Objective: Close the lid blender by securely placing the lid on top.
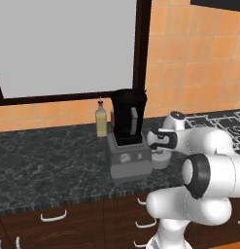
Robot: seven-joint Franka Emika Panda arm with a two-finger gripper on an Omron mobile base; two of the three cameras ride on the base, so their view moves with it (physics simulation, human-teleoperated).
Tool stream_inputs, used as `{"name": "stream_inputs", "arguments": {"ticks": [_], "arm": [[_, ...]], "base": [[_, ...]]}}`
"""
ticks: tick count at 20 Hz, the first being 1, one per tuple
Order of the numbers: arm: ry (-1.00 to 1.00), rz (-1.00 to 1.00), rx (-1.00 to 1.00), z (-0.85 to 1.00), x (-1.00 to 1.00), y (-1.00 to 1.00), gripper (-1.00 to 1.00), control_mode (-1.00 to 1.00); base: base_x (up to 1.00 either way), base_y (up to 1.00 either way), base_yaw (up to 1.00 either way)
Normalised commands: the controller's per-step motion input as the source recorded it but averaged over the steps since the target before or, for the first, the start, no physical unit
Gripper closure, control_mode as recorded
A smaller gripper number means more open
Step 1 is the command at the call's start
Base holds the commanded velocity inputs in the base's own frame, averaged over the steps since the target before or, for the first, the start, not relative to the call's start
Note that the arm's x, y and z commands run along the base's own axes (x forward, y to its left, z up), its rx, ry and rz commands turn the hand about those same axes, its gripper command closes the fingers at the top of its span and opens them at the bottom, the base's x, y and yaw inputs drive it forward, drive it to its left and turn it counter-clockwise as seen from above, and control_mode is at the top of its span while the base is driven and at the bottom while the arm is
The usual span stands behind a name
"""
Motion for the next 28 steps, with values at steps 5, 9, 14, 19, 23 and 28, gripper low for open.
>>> {"name": "stream_inputs", "arguments": {"ticks": [5, 9, 14, 19, 23, 28], "arm": [[0.0, 0.0, 0.0, -0.13, 0.17, 0.08, -1.0, -1.0], [0.03, 0.0, 0.0, -0.33, 0.0, 0.1, 1.0, -1.0], [0.06, 0.0, 0.0, -0.38, -0.03, 0.1, 1.0, -1.0], [0.08, 0.0, 0.0, -0.26, -0.04, 0.09, 1.0, -1.0], [0.1, 0.0, -0.01, -0.22, -0.35, 0.21, 1.0, -1.0], [0.09, 0.0, -0.03, -0.28, -0.44, 0.31, 1.0, -1.0]], "base": [[0.0, 0.0, 0.0], [0.0, 0.0, 0.0], [0.0, 0.0, 0.0], [0.0, 0.0, 0.0], [0.0, 0.0, 0.0], [0.0, 0.0, 0.0]]}}
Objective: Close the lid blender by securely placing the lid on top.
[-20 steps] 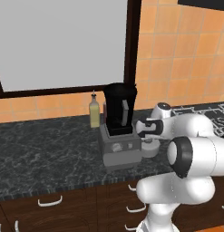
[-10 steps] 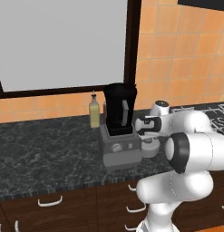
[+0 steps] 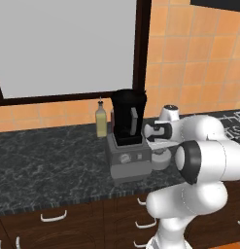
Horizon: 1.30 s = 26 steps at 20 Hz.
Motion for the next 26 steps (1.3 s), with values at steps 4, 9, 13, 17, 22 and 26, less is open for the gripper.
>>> {"name": "stream_inputs", "arguments": {"ticks": [4, 9, 13, 17, 22, 26], "arm": [[0.03, 0.0, -0.01, -0.17, -0.18, 0.21, 1.0, -1.0], [-0.04, 0.0, 0.01, 0.05, -0.03, 0.02, 1.0, -1.0], [-0.18, 0.0, 0.04, 0.54, -0.29, -0.11, 1.0, -1.0], [-0.02, 0.0, 0.0, 0.82, -0.3, -0.13, 1.0, -1.0], [0.0, 0.0, 0.0, 0.98, -0.3, -0.01, 1.0, -1.0], [-0.03, 0.0, 0.0, 0.96, -0.19, 0.0, 1.0, -1.0]], "base": [[0.0, 0.0, 0.0], [0.0, 0.0, 0.0], [0.0, 0.0, 0.0], [0.0, 0.0, 0.0], [0.0, 0.0, 0.0], [0.0, 0.0, 0.0]]}}
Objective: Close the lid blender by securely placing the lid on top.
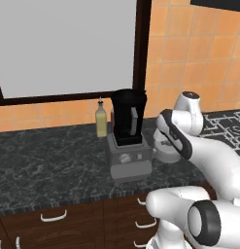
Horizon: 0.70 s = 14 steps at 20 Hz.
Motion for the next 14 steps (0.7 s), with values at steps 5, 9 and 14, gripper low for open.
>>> {"name": "stream_inputs", "arguments": {"ticks": [5, 9, 14], "arm": [[-0.08, 0.0, 0.0, 0.98, -0.17, 0.0, 1.0, -1.0], [-0.11, 0.0, 0.0, 1.0, -0.05, 0.0, 1.0, -1.0], [-0.12, 0.0, 0.0, 1.0, 0.0, 0.01, 1.0, -1.0]], "base": [[0.0, 0.0, 0.0], [0.0, 0.0, 0.0], [0.0, 0.0, 0.0]]}}
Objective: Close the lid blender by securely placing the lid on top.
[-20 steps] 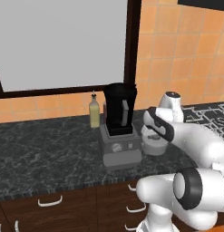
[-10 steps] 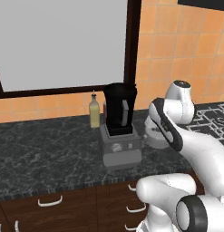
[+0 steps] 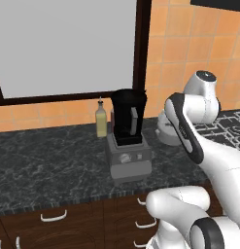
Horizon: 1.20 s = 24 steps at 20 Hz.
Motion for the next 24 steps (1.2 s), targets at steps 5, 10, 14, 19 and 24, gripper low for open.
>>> {"name": "stream_inputs", "arguments": {"ticks": [5, 10, 14, 19, 24], "arm": [[-0.09, 0.0, 0.0, 1.0, 0.0, 0.17, 1.0, -1.0], [-0.09, 0.0, 0.0, 1.0, 0.0, 0.32, 1.0, -1.0], [-0.11, 0.0, 0.0, 1.0, 0.0, 0.35, 1.0, -1.0], [-0.12, 0.0, 0.0, 0.87, 0.0, 0.4, 1.0, -1.0], [-0.11, 0.0, 0.0, 0.61, 0.0, 0.5, 1.0, -1.0]], "base": [[0.0, 0.0, 0.0], [0.0, 0.0, 0.0], [0.0, 0.0, 0.0], [0.0, 0.0, 0.0], [0.0, 0.0, 0.0]]}}
